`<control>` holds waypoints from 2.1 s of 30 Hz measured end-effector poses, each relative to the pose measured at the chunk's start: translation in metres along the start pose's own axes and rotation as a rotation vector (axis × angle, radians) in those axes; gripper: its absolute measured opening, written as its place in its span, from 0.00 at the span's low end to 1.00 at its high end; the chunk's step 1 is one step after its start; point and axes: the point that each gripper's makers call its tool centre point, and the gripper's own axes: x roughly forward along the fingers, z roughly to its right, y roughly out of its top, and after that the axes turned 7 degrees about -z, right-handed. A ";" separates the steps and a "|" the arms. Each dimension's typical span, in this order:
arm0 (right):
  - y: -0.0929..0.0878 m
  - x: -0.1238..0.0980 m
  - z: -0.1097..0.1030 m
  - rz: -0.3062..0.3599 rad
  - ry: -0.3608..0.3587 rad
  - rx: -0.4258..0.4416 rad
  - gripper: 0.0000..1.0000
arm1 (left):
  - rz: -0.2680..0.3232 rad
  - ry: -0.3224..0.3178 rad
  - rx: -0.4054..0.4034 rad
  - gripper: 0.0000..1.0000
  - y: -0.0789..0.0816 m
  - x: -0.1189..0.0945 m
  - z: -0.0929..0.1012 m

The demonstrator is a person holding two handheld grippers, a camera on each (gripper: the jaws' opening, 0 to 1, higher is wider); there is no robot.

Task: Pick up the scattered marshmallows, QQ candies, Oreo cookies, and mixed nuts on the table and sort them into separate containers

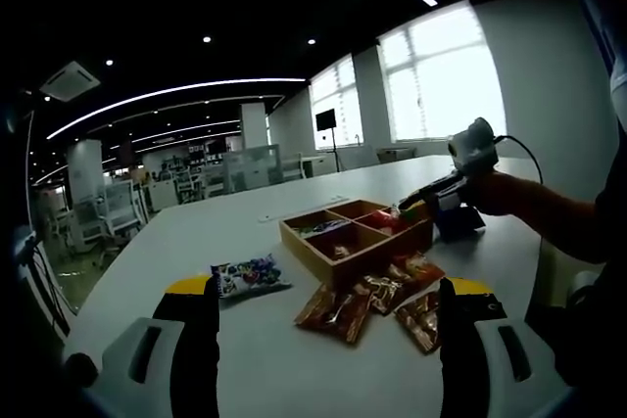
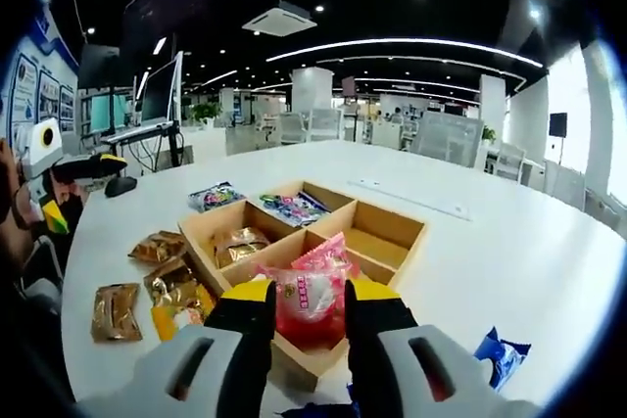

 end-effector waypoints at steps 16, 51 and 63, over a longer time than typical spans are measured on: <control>0.014 -0.017 0.003 0.085 0.019 0.123 0.56 | -0.005 0.008 -0.002 0.97 -0.001 0.002 0.000; 0.009 -0.049 0.001 0.141 -0.025 0.140 0.90 | -0.004 0.012 -0.010 0.97 -0.006 0.002 0.001; 0.001 -0.064 -0.002 0.142 -0.028 0.137 0.90 | 0.000 0.008 -0.012 0.97 -0.006 0.001 0.000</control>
